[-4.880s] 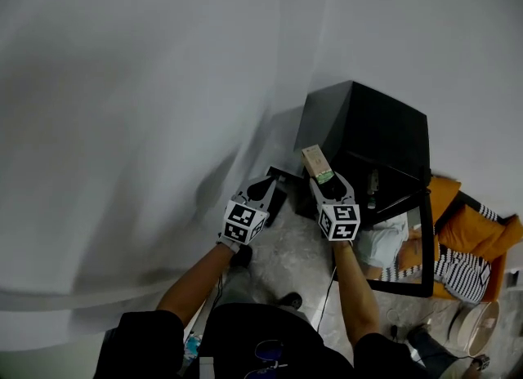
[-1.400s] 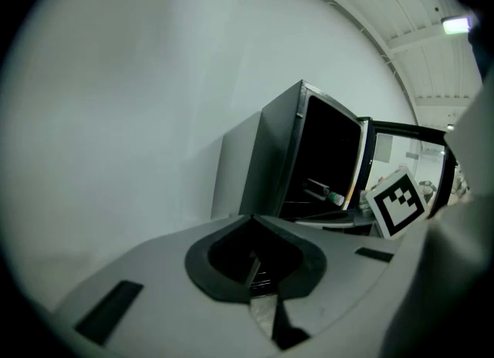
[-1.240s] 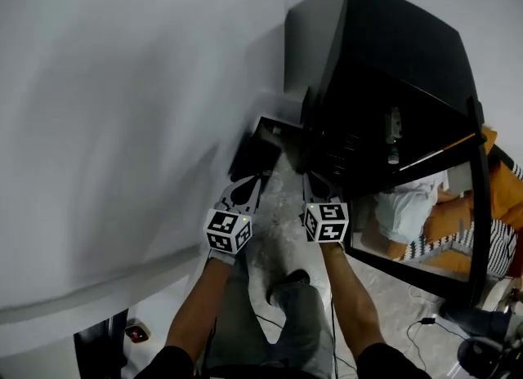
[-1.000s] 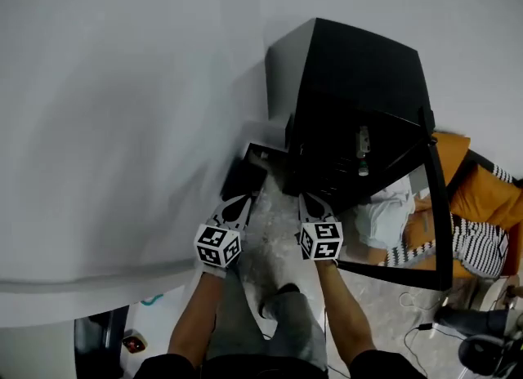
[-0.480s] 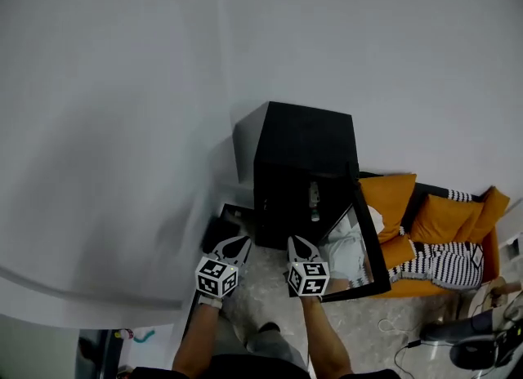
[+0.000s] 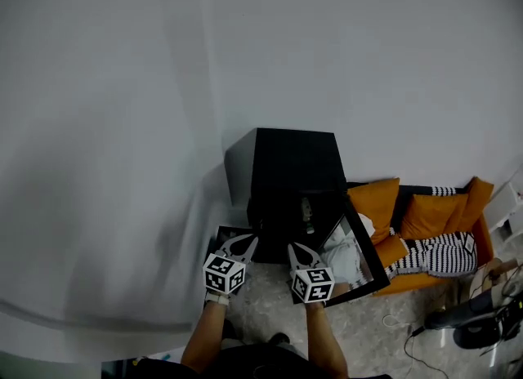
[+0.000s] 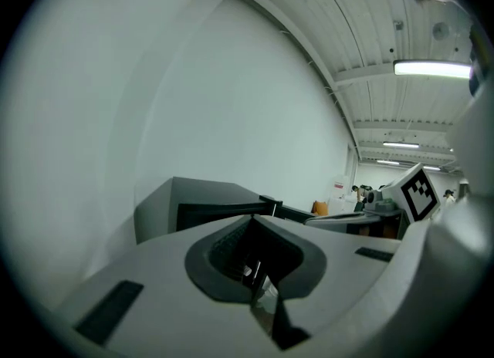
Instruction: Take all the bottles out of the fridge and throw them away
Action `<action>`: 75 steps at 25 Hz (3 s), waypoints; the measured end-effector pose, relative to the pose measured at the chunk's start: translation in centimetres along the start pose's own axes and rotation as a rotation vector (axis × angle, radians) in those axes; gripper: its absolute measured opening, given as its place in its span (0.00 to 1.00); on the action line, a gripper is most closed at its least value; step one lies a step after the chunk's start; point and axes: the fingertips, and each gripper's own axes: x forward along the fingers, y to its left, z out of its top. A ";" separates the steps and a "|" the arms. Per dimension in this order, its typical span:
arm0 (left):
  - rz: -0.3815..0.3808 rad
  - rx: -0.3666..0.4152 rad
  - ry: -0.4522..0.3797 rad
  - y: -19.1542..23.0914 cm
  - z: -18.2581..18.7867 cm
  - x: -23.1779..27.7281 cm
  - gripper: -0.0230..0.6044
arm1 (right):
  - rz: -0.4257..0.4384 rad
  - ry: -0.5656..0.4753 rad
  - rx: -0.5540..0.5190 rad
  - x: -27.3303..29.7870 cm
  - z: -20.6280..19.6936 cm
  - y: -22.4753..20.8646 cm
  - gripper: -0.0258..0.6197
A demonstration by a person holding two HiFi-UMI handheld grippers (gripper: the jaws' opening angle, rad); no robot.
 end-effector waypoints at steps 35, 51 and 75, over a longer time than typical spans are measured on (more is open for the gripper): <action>-0.045 0.009 -0.027 2.0 2.7 3.3 0.05 | -0.038 -0.002 -0.022 2.8 3.1 -3.4 0.05; -0.032 -0.001 -0.012 -1.6 0.6 3.3 0.05 | -0.064 0.031 -0.025 -1.5 0.3 -5.8 0.05; -0.058 -0.047 0.146 -1.4 -11.7 7.2 0.05 | -0.121 0.169 -0.002 3.1 -10.9 -11.6 0.05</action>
